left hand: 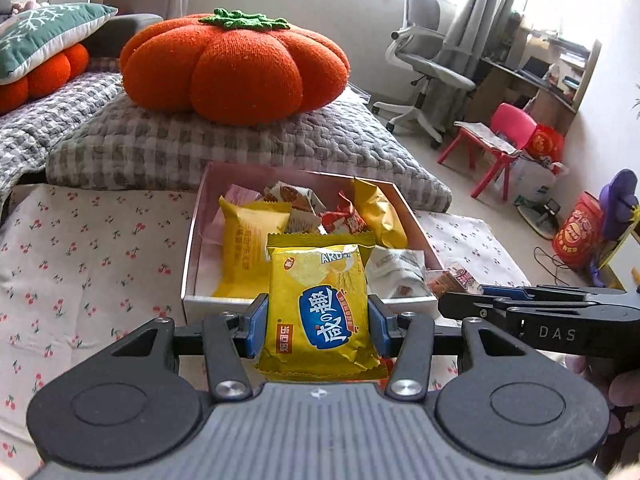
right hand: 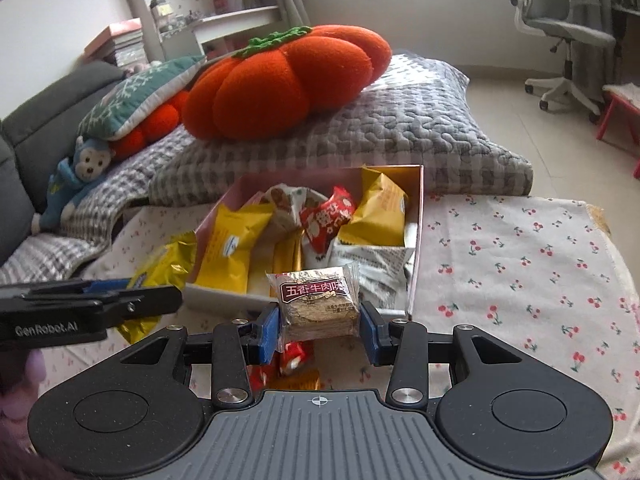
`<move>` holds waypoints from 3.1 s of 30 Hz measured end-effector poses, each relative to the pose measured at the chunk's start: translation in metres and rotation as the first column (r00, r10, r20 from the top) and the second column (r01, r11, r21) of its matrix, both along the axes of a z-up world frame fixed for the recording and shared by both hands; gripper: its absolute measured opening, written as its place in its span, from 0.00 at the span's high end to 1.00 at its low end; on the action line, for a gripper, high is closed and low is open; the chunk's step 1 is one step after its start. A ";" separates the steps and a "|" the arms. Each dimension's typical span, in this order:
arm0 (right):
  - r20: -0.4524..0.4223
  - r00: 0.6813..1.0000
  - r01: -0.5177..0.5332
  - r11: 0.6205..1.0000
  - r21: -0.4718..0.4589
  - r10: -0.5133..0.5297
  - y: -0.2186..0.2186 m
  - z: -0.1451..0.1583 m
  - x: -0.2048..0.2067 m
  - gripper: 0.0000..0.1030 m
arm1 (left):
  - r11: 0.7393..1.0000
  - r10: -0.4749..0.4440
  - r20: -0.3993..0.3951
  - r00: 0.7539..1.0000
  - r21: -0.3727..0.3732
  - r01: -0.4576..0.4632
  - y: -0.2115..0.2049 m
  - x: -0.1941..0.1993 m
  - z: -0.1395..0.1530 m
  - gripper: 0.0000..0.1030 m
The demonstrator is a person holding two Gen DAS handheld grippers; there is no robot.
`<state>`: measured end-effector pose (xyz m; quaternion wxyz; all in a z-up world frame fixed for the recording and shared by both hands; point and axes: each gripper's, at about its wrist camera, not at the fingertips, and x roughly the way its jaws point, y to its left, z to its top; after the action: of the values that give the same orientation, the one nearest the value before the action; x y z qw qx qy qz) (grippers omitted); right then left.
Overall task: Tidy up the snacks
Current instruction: 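Carry the yellow packet and brown cake packet over the box with both tools, then open both tools to drop the packets into the box, then withdraw both tools back toward the remaining snacks in front of the box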
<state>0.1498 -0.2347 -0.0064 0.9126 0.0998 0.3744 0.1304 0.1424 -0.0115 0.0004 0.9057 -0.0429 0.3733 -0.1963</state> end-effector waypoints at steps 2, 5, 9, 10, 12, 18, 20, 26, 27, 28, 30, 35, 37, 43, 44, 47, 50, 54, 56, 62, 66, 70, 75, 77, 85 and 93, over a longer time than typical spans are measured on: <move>-0.004 1.000 0.006 0.999 0.039 -0.006 -0.002 -0.001 0.008 0.61 | 1.000 0.002 -0.001 1.000 0.006 -0.002 -0.002 0.007 -0.001 0.55; -0.010 1.000 0.019 0.996 0.083 -0.018 -0.003 -0.002 0.018 0.61 | 1.000 0.007 -0.005 1.000 0.002 -0.007 -0.004 0.018 -0.004 0.55; -0.012 0.999 0.034 0.992 0.119 -0.032 -0.003 -0.006 0.030 0.61 | 1.000 0.007 -0.003 1.000 -0.009 -0.007 -0.009 0.029 -0.008 0.55; -0.014 0.999 0.040 0.991 0.129 -0.038 -0.004 -0.008 0.034 0.61 | 1.000 0.006 -0.004 1.000 -0.010 -0.006 -0.011 0.032 -0.009 0.55; -0.020 0.999 0.049 0.988 0.143 -0.047 -0.004 -0.010 0.041 0.61 | 1.000 0.001 -0.009 1.000 -0.003 -0.001 -0.015 0.036 -0.013 0.55; -0.027 0.996 0.087 0.984 0.158 -0.084 -0.006 -0.013 0.057 0.61 | 1.000 0.004 -0.028 1.000 0.021 -0.004 -0.025 0.047 -0.022 0.55; -0.027 0.995 0.100 0.981 0.167 -0.097 -0.007 -0.013 0.061 0.61 | 1.000 0.004 -0.032 0.999 0.023 -0.004 -0.027 0.050 -0.024 0.55; -0.033 0.993 0.117 0.978 0.171 -0.113 -0.008 -0.013 0.071 0.61 | 0.998 0.015 -0.024 1.000 0.067 -0.013 -0.035 0.057 -0.028 0.55; -0.035 0.993 0.120 0.978 0.171 -0.115 -0.007 -0.014 0.073 0.61 | 0.997 0.020 -0.021 1.000 0.078 -0.018 -0.036 0.058 -0.029 0.55; -0.037 0.992 0.123 0.978 0.169 -0.118 -0.006 -0.015 0.075 0.61 | 0.996 0.024 -0.021 0.999 0.084 -0.022 -0.037 0.059 -0.029 0.55; -0.040 0.991 0.132 0.977 0.167 -0.127 -0.005 -0.016 0.079 0.61 | 0.996 0.029 -0.028 0.999 0.089 -0.026 -0.038 0.061 -0.032 0.55; -0.046 0.987 0.161 0.979 0.127 -0.156 -0.004 -0.020 0.090 0.60 | 0.992 0.013 -0.045 0.999 0.123 -0.008 -0.042 0.061 -0.039 0.55; -0.052 0.986 0.166 0.979 0.116 -0.161 -0.004 -0.022 0.093 0.60 | 0.991 -0.003 -0.060 0.998 0.132 0.011 -0.044 0.061 -0.043 0.55; -0.056 0.985 0.169 0.983 0.076 -0.165 0.000 -0.028 0.095 0.60 | 0.988 -0.009 -0.082 0.997 0.155 0.022 -0.049 0.061 -0.048 0.55; -0.057 0.984 0.170 0.983 0.075 -0.166 0.000 -0.028 0.096 0.60 | 0.988 -0.008 -0.082 0.997 0.154 0.021 -0.049 0.061 -0.048 0.55; -0.058 0.984 0.170 0.983 0.071 -0.166 0.001 -0.029 0.096 0.60 | 0.987 -0.014 -0.080 0.997 0.159 0.027 -0.048 0.059 -0.047 0.54; -0.060 0.984 0.172 0.983 0.068 -0.168 0.002 -0.029 0.096 0.58 | 0.988 -0.013 -0.081 0.997 0.155 0.025 -0.047 0.060 -0.047 0.52; -0.074 0.982 0.178 0.981 0.082 -0.172 0.001 -0.028 0.096 0.57 | 0.988 -0.018 -0.069 0.997 0.152 0.028 -0.048 0.058 -0.046 0.42; -0.086 0.981 0.181 0.979 0.094 -0.173 -0.001 -0.028 0.095 0.49 | 0.988 -0.025 -0.061 0.998 0.151 0.034 -0.048 0.057 -0.044 0.36; -0.095 0.979 0.191 0.973 0.128 -0.180 -0.007 -0.019 0.090 0.28 | 0.987 -0.044 -0.046 0.998 0.154 0.051 -0.048 0.048 -0.038 0.21; -0.092 0.980 0.188 0.975 0.118 -0.178 -0.006 -0.011 0.085 0.23 | 0.984 -0.061 -0.033 0.998 0.165 0.066 -0.048 0.040 -0.032 0.13; -0.081 0.982 0.178 0.978 0.109 -0.169 -0.004 -0.003 0.076 0.18 | 0.983 -0.067 -0.030 0.997 0.169 0.071 -0.045 0.032 -0.028 0.08; -0.069 0.986 0.158 0.983 0.097 -0.152 -0.003 0.006 0.062 0.16 | 0.983 -0.074 -0.024 0.997 0.169 0.077 -0.038 0.020 -0.025 0.04; -0.066 0.987 0.154 0.984 0.092 -0.148 -0.004 0.009 0.055 0.13 | 0.983 -0.076 -0.020 0.997 0.168 0.078 -0.034 0.014 -0.025 0.03; -0.060 0.990 0.132 0.989 0.068 -0.128 -0.010 0.012 0.024 0.11 | 0.984 -0.087 -0.017 0.996 0.153 0.089 -0.019 -0.007 -0.023 0.01; -0.074 0.992 0.108 0.990 0.089 -0.102 -0.021 0.002 -0.007 0.07 | 0.981 -0.115 -0.016 0.993 0.157 0.116 -0.005 -0.035 -0.021 0.01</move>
<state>0.1426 -0.2553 -0.0045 0.8991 0.1660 0.3936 0.0959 0.1072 -0.0167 -0.0206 0.8920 0.0498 0.3927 -0.2183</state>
